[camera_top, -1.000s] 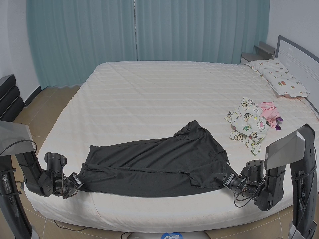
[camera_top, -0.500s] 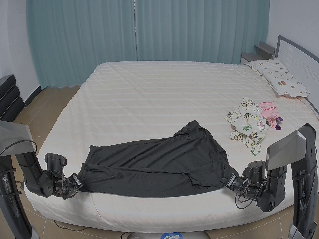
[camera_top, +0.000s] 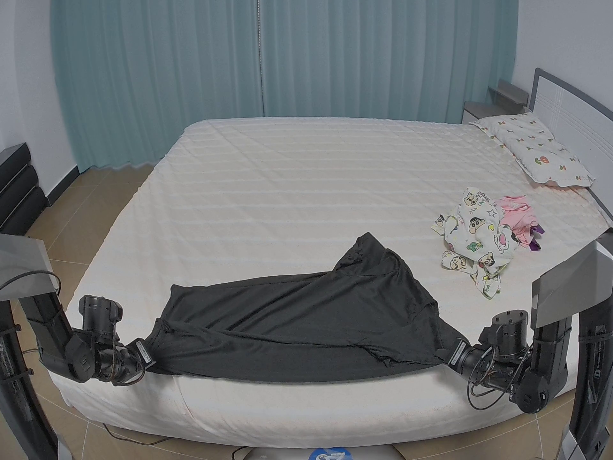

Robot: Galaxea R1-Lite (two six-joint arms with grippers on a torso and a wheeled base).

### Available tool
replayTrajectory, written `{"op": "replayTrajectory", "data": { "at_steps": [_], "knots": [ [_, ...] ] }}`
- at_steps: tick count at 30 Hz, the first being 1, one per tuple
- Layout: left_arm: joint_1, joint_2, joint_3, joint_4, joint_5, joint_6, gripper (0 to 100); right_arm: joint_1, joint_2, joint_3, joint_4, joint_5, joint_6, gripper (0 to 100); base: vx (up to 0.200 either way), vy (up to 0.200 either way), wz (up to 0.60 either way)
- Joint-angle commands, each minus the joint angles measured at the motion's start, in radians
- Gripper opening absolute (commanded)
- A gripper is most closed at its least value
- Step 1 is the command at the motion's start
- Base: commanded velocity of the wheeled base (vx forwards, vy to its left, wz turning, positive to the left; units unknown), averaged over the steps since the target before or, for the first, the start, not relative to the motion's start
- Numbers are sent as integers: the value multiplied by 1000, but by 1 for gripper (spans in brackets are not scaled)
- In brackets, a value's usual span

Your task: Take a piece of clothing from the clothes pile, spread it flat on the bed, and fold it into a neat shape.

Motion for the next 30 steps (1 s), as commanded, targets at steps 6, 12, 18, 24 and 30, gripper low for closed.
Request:
{"op": "replayTrajectory", "data": {
  "at_steps": [6,12,18,24,30],
  "knots": [
    [4,-43,12,111,2,61,0,32,-7,82,-1,8,-59,0,0,0,0],
    [2,-27,14,108,1,63,0,43,30,82,-5,8,-65,0,0,0,0],
    [-2,-12,20,108,-1,63,100,45,68,82,-28,9,-67,100,0,0,0],
    [4,-30,21,111,1,66,100,32,-24,91,-28,-3,-72,100,0,0,0],
    [48,-92,8,111,-1,67,100,-50,-127,80,-24,-3,-98,100,0,0,0]
  ]
}}
